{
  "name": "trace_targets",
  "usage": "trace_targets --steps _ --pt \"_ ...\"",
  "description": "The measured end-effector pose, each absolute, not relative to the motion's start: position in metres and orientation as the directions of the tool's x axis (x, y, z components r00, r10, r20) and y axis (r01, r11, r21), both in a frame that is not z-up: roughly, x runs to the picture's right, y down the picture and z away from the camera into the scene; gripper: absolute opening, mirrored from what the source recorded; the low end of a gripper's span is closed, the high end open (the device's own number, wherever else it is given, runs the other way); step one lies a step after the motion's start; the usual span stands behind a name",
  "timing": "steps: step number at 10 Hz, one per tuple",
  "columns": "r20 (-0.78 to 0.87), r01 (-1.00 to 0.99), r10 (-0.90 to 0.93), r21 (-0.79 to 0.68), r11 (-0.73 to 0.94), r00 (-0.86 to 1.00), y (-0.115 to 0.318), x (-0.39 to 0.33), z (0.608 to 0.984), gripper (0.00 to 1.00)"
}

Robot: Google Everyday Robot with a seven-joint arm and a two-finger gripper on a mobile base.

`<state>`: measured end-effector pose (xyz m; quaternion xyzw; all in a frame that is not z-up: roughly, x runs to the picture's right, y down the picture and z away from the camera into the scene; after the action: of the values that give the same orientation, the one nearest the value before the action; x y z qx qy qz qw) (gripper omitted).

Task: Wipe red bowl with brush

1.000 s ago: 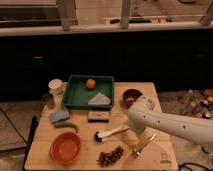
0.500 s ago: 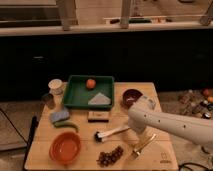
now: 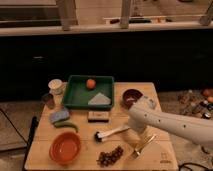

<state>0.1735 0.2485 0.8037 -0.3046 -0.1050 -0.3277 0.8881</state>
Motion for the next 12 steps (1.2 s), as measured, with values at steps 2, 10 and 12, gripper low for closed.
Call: trace_targets --steps 2,10,12 --pt "0.386 0.645 -0.516 -0.471 0.602 0.764 0.245 0.167 0.805 0.8" --pt "0.394 0.658 -0.528 -0.475 0.584 0.752 0.23 0.143 0.802 0.8" --pt "0.405 0.672 -0.537 -0.469 0.572 0.74 0.228 0.137 0.802 0.8"
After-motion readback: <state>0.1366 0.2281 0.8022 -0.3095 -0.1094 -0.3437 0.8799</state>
